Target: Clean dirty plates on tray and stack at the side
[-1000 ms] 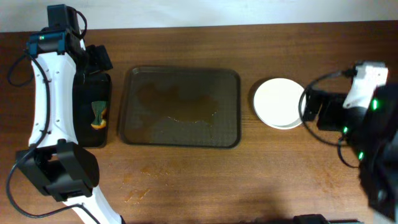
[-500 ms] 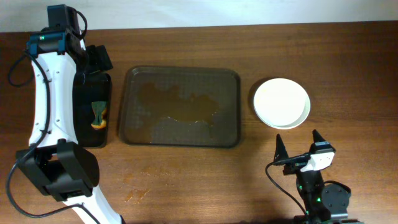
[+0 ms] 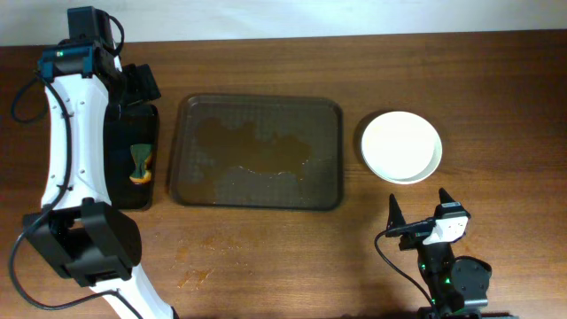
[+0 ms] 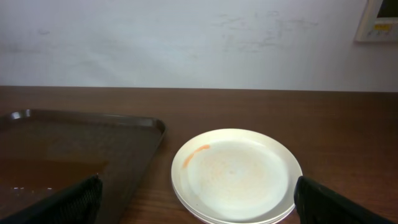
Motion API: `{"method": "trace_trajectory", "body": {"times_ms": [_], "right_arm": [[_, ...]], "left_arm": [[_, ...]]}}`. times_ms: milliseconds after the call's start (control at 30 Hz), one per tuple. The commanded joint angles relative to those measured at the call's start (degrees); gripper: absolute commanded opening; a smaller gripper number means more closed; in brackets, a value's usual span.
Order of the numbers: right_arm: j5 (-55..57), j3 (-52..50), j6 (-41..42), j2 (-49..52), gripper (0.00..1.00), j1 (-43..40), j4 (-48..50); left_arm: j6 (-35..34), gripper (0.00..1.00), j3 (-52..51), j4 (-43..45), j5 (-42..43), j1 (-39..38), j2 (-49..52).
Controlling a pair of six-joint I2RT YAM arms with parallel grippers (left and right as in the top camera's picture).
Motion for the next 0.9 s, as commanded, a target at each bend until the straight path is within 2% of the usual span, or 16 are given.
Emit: {"method": "trace_trajectory", "body": {"times_ms": [0,267,367,400,467,533,633,800,867], "right_arm": [[0.72,-0.52,0.59,-0.63,0.98,-0.31,0.0],[0.72,-0.52,0.59,-0.63,0.98,-0.31,0.0],[0.72,-0.52,0.59,-0.63,0.98,-0.31,0.0],[0.72,-0.52,0.59,-0.63,0.98,-0.31,0.0],[0.72,-0.52,0.59,-0.63,0.98,-0.31,0.0],[0.72,-0.52,0.59,-0.63,0.98,-0.31,0.0],[0.72,-0.52,0.59,-0.63,0.98,-0.31,0.0],[0.72,-0.52,0.59,-0.63,0.98,-0.31,0.0],[0.72,-0.52,0.59,-0.63,0.98,-0.31,0.0]], "left_arm": [[-0.57,0.99,0.46,-0.02,0.42,0.2,-0.28],[-0.55,0.99,0.44,-0.11,0.33,0.2,-0.28],[-0.42,0.99,0.37,0.2,-0.92,0.48,-4.02],[0.85,0.99,-0.24,1.64,-0.81,0.46,-6.1],[7.8,0.99,-4.44,7.39,1.14,0.42,-11.98],[12.92,0.99,-13.62,13.99,1.92,0.59,-20.55],[13.64,0.99,-29.07,23.67,2.21,1.99,-32.37],[18.23,0.99,-66.05,44.68,4.02,2.4,-60.74],[19.5,0.99,-75.47,51.39,4.11,2.01,-69.0]]}}
